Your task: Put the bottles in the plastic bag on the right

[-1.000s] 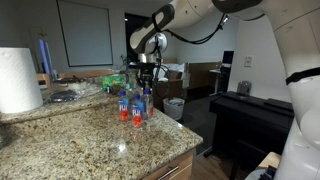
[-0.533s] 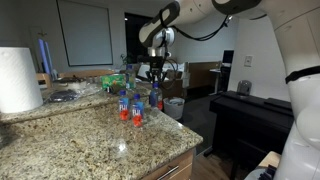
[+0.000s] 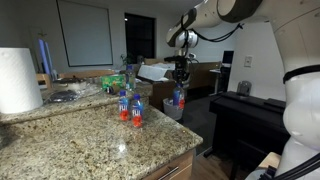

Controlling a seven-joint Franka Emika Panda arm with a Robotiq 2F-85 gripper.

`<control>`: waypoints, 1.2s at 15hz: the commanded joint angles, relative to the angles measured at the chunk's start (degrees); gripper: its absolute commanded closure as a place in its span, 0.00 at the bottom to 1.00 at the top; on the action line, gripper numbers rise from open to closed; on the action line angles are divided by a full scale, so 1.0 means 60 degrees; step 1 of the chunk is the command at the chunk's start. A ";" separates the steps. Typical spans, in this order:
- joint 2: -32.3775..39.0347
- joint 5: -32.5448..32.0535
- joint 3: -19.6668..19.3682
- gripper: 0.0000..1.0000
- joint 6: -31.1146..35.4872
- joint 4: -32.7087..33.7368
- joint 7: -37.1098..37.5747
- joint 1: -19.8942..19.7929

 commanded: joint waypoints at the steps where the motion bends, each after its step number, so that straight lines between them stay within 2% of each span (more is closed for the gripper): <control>1: 0.0416 0.1054 -0.0043 0.90 -0.0003 -0.0372 0.0455 -0.0561; 4: 0.0893 0.1929 -0.0109 0.90 0.0172 -0.0668 0.0694 -0.0996; 9: 0.1911 0.3571 -0.0003 0.90 0.0217 -0.0388 0.0840 -0.1683; 13: 0.2505 0.4443 0.0075 0.90 0.0307 -0.0245 0.0959 -0.1798; 18: 0.3048 0.4731 0.0062 0.90 0.0481 -0.0247 0.1321 -0.1617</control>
